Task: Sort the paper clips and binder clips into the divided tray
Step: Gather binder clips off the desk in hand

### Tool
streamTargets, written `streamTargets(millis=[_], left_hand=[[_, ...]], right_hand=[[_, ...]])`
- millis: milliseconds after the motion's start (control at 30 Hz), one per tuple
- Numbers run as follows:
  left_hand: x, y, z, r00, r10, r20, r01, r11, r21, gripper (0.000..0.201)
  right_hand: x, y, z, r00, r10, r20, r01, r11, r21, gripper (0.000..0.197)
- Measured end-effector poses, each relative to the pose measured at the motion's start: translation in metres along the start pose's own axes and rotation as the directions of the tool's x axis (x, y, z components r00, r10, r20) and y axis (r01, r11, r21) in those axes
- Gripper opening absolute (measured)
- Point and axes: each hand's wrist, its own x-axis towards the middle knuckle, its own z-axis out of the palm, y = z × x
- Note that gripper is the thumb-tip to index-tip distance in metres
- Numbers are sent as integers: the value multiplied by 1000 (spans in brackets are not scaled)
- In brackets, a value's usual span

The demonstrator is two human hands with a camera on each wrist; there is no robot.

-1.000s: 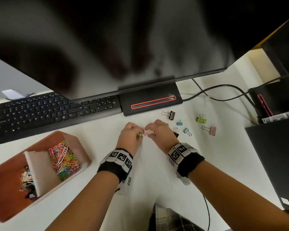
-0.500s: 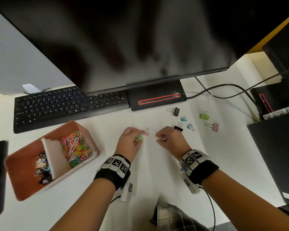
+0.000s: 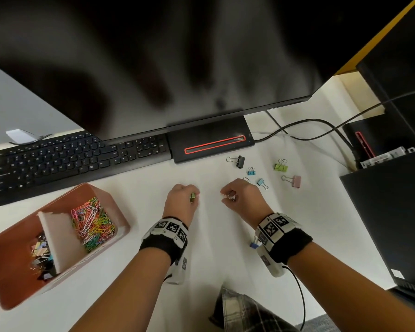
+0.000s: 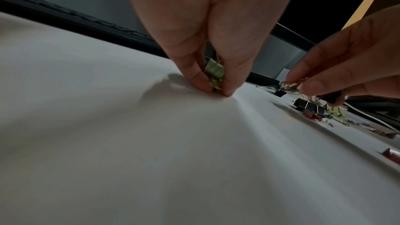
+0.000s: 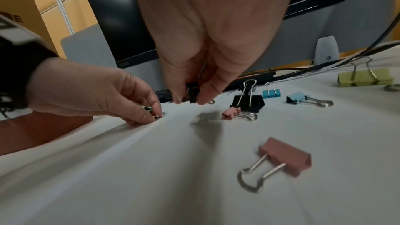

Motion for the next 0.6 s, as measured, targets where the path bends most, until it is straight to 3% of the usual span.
streamTargets(millis=[433, 600], left_hand=[[-23, -22, -7, 998, -58, -18, 53, 979, -196, 11], [-33, -19, -19, 995, -82, -52, 65, 959, -275, 6]], right_hand=[[-8, -6, 14, 1000, -27, 5, 27, 999, 38, 19], [-8, -1, 17, 998, 1, 68, -1, 1000, -5, 28]])
